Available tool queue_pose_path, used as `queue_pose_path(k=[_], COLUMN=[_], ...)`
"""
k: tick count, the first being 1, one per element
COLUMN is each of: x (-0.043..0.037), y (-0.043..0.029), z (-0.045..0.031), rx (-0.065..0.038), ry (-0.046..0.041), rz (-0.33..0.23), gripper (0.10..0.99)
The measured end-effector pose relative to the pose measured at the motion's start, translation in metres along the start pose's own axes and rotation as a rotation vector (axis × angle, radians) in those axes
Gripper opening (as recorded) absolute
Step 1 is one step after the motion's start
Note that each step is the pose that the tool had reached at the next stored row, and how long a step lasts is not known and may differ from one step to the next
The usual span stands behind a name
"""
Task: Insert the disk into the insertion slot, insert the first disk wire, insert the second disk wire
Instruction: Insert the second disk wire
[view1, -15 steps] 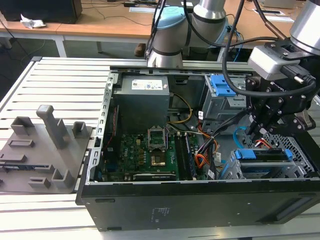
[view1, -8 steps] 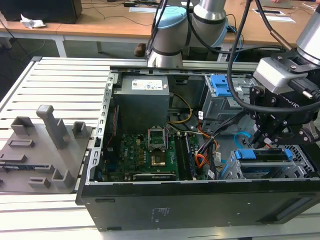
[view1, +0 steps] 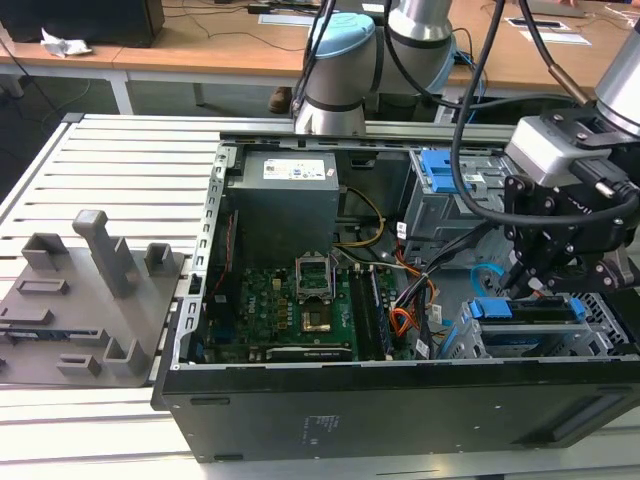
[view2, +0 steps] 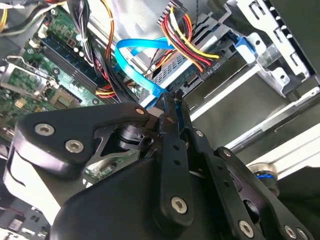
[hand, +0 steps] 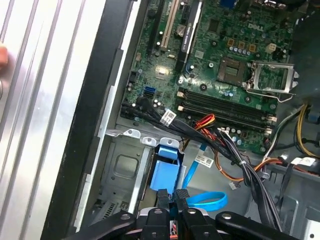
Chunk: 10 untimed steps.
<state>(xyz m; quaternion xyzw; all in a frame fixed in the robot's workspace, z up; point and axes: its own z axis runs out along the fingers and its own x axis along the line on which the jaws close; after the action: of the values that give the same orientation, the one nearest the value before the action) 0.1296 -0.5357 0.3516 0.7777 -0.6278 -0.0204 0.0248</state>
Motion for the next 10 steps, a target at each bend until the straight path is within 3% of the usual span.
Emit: queue_pose_path(k=[10], x=[0.0000], y=[0.0000], z=[0.0005], rx=[0.000], ry=[-0.0118], rz=[0.197], gripper=[0.165])
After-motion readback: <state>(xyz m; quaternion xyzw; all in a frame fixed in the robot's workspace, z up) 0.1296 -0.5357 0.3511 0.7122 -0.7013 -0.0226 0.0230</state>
